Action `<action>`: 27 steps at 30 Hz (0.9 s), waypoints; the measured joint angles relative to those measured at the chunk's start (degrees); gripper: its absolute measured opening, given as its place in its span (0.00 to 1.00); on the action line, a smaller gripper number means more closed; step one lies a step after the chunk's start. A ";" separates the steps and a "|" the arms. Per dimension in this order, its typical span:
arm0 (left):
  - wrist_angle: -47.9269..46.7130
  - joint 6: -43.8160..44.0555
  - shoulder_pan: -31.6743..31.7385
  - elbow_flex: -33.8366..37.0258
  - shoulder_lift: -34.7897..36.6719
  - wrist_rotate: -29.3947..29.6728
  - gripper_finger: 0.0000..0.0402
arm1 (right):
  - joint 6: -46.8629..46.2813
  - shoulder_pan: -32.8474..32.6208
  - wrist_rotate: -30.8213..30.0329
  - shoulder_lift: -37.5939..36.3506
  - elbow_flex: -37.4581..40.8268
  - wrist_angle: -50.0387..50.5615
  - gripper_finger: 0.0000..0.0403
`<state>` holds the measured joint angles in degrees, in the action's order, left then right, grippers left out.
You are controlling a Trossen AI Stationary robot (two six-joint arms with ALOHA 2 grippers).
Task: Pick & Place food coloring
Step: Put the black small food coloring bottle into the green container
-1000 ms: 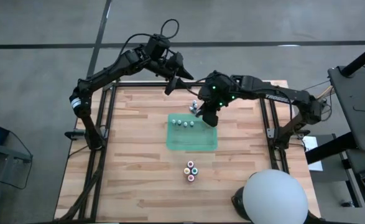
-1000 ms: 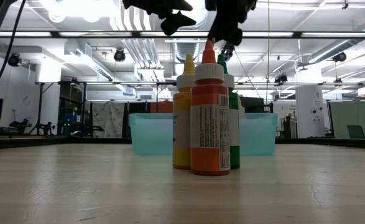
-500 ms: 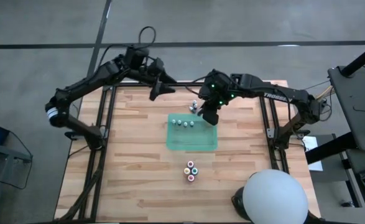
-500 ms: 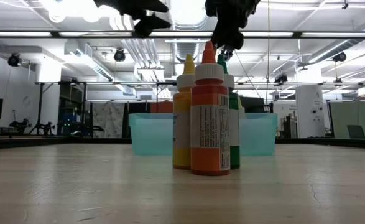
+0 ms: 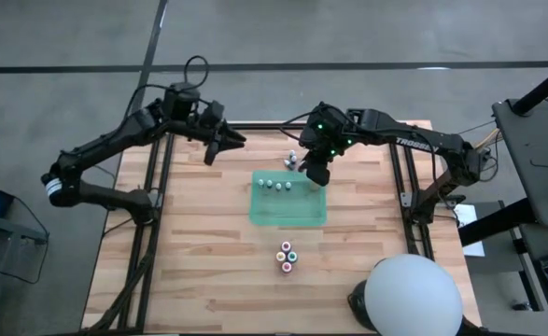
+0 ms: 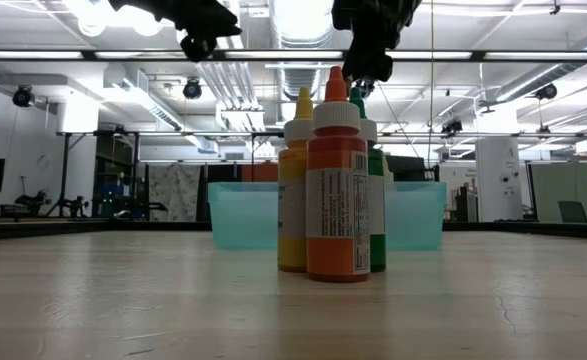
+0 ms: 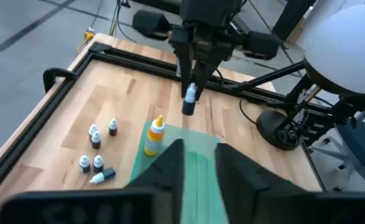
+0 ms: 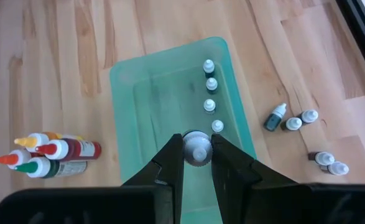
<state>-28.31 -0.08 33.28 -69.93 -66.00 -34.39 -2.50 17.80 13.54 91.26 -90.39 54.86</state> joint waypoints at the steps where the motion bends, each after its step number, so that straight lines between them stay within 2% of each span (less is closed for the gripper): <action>1: 0.25 -0.02 0.00 0.00 0.28 0.00 0.11 | 0.00 0.00 0.00 0.00 0.00 0.00 0.13; 3: 0.38 -0.19 0.00 -0.04 0.68 0.00 0.04 | -0.19 0.00 0.00 0.00 0.00 0.01 0.13; 5: 0.88 -0.65 0.00 -0.07 0.89 0.00 0.01 | -0.61 0.00 0.00 0.00 -0.15 0.28 0.13; 19: 0.90 -0.98 0.01 -0.07 1.07 -0.01 0.00 | -1.64 0.11 0.00 0.07 -3.67 2.86 0.13; 27: 0.87 -1.27 0.00 -0.07 1.07 -0.02 0.00 | -1.43 0.79 -0.02 0.07 -9.57 5.85 0.13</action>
<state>-27.44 -1.34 33.28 -70.00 -64.93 -34.41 -3.93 18.59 13.52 91.33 -99.96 60.71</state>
